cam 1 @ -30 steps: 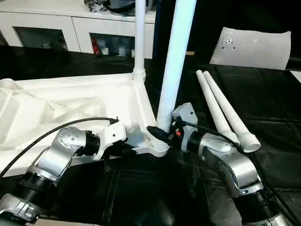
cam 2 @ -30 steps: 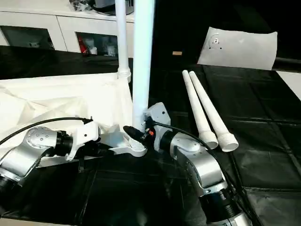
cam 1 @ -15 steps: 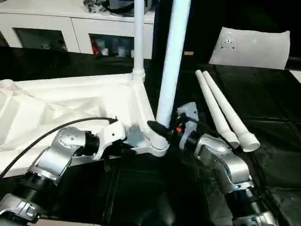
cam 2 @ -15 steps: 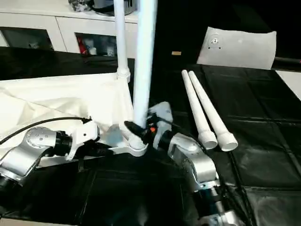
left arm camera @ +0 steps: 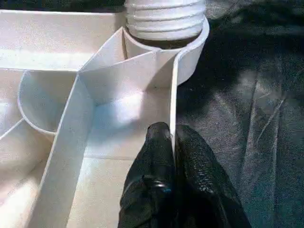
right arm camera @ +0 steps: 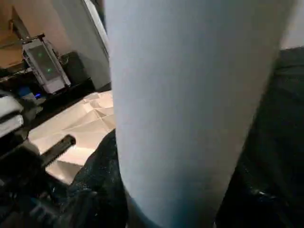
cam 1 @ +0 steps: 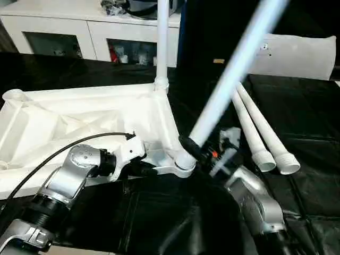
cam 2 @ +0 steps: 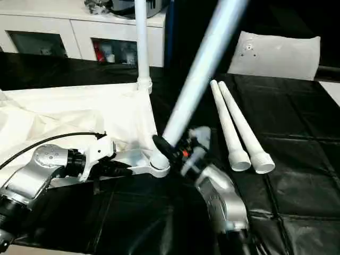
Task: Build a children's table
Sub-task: Insert table leg to table base
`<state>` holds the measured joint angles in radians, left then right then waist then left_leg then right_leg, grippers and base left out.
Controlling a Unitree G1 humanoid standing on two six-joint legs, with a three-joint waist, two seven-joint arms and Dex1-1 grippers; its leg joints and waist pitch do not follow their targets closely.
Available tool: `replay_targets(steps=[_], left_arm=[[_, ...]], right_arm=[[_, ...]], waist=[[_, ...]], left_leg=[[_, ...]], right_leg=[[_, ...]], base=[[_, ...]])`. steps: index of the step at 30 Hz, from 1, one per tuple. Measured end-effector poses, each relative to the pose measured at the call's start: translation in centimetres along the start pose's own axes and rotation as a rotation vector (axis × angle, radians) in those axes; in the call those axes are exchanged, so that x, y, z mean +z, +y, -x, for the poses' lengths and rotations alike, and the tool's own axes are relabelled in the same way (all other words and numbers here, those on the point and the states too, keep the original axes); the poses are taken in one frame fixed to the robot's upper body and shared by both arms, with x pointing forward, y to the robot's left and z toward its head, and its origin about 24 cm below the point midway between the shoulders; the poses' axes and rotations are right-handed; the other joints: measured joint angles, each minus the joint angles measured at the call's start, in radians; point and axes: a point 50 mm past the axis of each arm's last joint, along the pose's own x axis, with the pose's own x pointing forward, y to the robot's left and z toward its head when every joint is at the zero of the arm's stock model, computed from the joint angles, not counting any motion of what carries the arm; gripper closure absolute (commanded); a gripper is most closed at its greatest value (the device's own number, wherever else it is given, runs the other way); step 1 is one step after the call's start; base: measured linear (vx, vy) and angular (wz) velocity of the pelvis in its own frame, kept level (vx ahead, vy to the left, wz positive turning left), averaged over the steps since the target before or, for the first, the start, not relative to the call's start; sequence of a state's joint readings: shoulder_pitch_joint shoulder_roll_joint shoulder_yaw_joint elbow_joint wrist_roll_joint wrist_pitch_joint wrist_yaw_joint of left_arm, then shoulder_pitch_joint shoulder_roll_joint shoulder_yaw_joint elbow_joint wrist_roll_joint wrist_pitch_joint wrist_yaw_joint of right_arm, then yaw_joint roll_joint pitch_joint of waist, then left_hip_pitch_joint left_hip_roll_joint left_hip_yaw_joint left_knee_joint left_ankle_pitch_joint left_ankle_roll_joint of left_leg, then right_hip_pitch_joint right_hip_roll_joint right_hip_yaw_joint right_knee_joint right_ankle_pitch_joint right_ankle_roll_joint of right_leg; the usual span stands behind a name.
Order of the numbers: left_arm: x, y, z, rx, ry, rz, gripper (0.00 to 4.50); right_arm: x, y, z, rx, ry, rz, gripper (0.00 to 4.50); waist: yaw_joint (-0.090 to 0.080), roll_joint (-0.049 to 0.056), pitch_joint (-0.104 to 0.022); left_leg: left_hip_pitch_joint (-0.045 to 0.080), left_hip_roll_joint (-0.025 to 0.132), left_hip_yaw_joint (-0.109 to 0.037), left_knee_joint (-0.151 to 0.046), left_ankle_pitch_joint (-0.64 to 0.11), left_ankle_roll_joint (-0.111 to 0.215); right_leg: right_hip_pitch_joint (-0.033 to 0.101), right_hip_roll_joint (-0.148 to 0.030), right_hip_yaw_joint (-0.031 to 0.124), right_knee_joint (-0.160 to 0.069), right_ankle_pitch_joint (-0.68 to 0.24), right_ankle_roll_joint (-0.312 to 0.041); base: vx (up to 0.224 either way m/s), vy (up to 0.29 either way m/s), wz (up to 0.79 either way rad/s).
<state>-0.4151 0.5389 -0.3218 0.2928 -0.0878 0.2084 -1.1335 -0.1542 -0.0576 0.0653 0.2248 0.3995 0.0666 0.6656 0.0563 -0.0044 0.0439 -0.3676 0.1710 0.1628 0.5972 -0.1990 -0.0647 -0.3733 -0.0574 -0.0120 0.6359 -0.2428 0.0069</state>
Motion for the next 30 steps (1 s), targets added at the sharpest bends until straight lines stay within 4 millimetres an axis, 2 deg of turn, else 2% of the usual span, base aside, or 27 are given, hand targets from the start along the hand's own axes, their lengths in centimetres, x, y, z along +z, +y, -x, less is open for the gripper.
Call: replay_targets(steps=[9,17,19,24,30], left_arm=[[0.0,0.2,-0.2,-0.002,-0.008,-0.005,4.5],[-0.1,0.4,0.2,-0.002,0.0,-0.019,4.5],[-0.2,0.5,0.4,-0.009,0.008,-0.032,4.5],[-0.2,0.7,0.7,-0.027,0.017,-0.056,4.5],[-0.2,1.2,1.3,-0.07,0.061,-0.103,4.5]], right_arm=[[0.2,0.3,0.5,0.056,0.025,0.186,2.59],[1.0,0.5,-0.5,0.173,0.115,0.344,2.59],[1.2,0.4,-1.0,0.224,0.154,0.348,2.59],[1.7,0.2,-1.6,0.287,0.194,0.354,2.59],[2.1,0.2,-2.5,0.422,0.281,0.377,2.59]], waist=[[0.002,0.006,0.003],[-0.001,0.005,0.003],[-0.008,0.004,0.003],[-0.013,-0.002,0.003],[-0.015,-0.018,-0.003]], left_leg=[[0.0,0.001,0.002,-0.002,0.0,0.0],[0.0,0.003,0.002,-0.002,0.0,0.0],[0.0,0.003,0.003,-0.002,0.0,0.0],[0.001,0.004,0.003,-0.002,0.0,0.0],[0.0,0.005,0.003,-0.003,0.0,0.0]], right_leg=[[0.0,0.0,0.0,-0.001,0.001,-0.001],[0.0,0.001,-0.001,-0.001,0.001,-0.001],[0.0,0.001,-0.001,0.0,0.001,-0.001],[-0.001,0.001,-0.001,0.0,0.001,-0.001],[0.0,0.002,-0.002,-0.002,0.001,-0.002]], base=[[0.0,0.0,0.0],[0.0,0.0,0.0],[0.0,0.0,0.0],[0.0,0.0,0.0],[0.0,0.0,0.0]])
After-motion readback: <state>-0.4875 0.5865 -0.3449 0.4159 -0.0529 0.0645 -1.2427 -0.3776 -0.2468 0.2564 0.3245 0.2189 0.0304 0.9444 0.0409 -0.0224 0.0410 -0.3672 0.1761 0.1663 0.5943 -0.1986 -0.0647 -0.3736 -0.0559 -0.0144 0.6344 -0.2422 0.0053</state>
